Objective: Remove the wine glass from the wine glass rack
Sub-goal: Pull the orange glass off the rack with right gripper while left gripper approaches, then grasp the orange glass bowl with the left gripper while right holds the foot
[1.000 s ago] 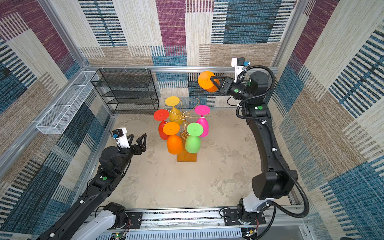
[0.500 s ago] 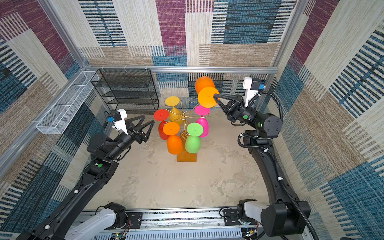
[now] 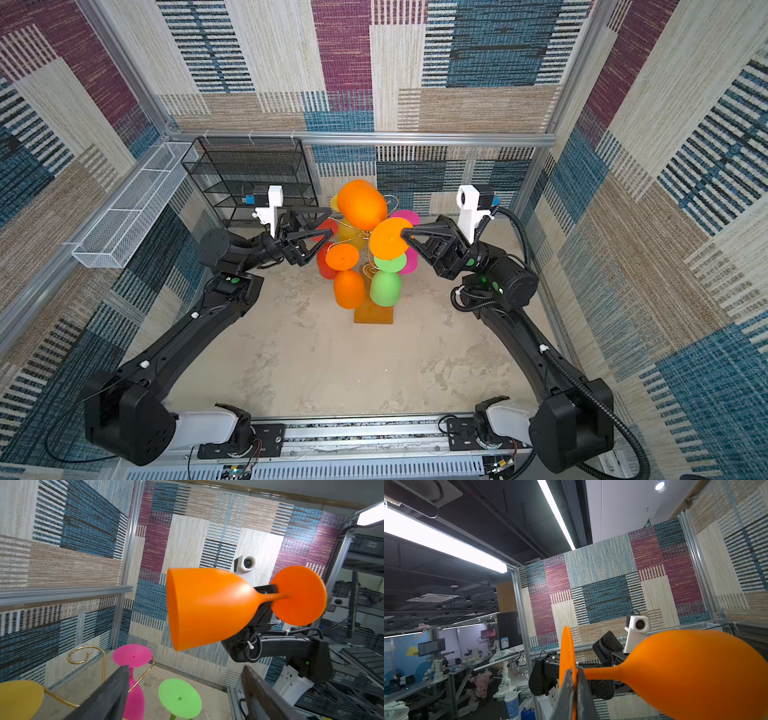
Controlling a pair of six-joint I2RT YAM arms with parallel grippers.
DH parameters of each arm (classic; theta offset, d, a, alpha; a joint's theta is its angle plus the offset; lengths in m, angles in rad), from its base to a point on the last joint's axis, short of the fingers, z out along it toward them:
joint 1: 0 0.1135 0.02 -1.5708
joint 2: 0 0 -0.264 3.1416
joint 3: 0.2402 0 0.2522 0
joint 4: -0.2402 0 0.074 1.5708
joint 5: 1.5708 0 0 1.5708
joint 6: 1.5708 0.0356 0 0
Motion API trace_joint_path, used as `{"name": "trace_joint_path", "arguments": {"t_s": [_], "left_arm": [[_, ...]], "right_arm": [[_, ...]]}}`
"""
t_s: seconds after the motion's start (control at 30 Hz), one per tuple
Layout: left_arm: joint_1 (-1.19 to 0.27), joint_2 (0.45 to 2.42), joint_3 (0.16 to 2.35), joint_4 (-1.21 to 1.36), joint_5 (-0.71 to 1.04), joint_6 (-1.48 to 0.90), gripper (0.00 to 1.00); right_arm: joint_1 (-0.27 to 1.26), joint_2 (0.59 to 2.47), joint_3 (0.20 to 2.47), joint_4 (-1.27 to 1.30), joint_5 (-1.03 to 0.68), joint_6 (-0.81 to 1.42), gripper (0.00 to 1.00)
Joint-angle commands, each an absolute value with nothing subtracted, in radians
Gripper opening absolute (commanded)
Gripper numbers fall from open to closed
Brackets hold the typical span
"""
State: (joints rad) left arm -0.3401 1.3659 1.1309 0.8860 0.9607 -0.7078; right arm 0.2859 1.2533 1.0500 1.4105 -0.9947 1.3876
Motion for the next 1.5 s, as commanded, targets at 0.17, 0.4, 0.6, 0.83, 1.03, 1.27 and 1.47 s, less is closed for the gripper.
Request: {"name": "trace_joint_path", "arguments": {"t_s": [0.17, 0.4, 0.6, 0.83, 1.03, 1.27, 1.47], "left_arm": [[-0.339, 1.501, 1.201, 1.247, 1.120, -0.978, 0.87], [-0.341, 1.515, 1.207, 1.259, 1.143, -0.990, 0.86], [-0.346, 1.519, 1.200, 1.259, 1.141, -0.985, 0.86], [-0.347, 1.528, 1.197, 1.275, 1.127, -0.989, 0.84], [-0.354, 1.549, 1.213, 1.366, 1.129, -1.076, 0.72], [-0.357, 1.532, 1.195, 1.370, 1.124, -1.075, 0.45], [-0.357, 1.507, 1.174, 1.372, 1.115, -1.071, 0.30]], "right_arm": [[0.291, 1.355, 1.030, 1.848, -0.926, 1.600, 0.00], [0.292, 1.363, 1.033, 1.848, -0.919, 1.590, 0.00], [0.296, 1.373, 1.049, 1.848, -0.911, 1.593, 0.00], [0.299, 1.373, 1.051, 1.848, -0.911, 1.593, 0.00], [0.300, 1.394, 1.048, 1.848, -0.900, 1.586, 0.00], [0.299, 1.412, 1.056, 1.847, -0.889, 1.593, 0.00], [0.297, 1.423, 1.040, 1.820, -0.873, 1.590, 0.01]]}}
